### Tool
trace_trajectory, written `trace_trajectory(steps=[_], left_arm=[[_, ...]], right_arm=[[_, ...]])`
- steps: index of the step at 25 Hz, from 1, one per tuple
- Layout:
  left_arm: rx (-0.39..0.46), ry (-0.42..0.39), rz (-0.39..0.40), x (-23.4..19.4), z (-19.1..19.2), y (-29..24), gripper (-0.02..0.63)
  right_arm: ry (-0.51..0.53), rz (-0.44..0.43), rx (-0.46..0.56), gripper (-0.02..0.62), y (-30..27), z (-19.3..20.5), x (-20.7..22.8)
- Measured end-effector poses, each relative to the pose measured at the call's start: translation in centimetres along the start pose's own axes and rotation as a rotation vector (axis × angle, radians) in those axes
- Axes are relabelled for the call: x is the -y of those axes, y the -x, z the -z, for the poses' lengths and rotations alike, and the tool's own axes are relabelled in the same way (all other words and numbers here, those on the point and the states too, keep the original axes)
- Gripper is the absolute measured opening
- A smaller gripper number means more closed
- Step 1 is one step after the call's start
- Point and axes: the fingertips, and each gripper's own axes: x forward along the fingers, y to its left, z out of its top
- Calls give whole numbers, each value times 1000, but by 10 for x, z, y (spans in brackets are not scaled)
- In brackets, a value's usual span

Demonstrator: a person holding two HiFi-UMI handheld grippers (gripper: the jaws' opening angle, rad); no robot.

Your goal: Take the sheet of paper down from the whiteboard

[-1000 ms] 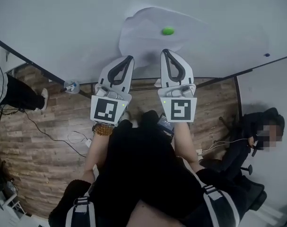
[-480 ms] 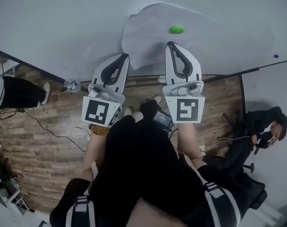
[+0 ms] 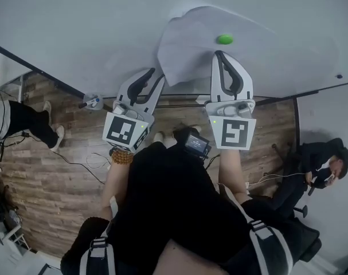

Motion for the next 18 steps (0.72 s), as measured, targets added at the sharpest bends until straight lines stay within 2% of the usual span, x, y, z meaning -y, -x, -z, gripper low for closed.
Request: trace_trajectory(steps=[8,18], left_arm=[[-62,26,37,6,17,-11,110],[-41,40,73,10,12,-29,110]], right_arm=[[-26,-13,16,2,1,-6,-4],[-47,8,-12,2,11,1,-1]])
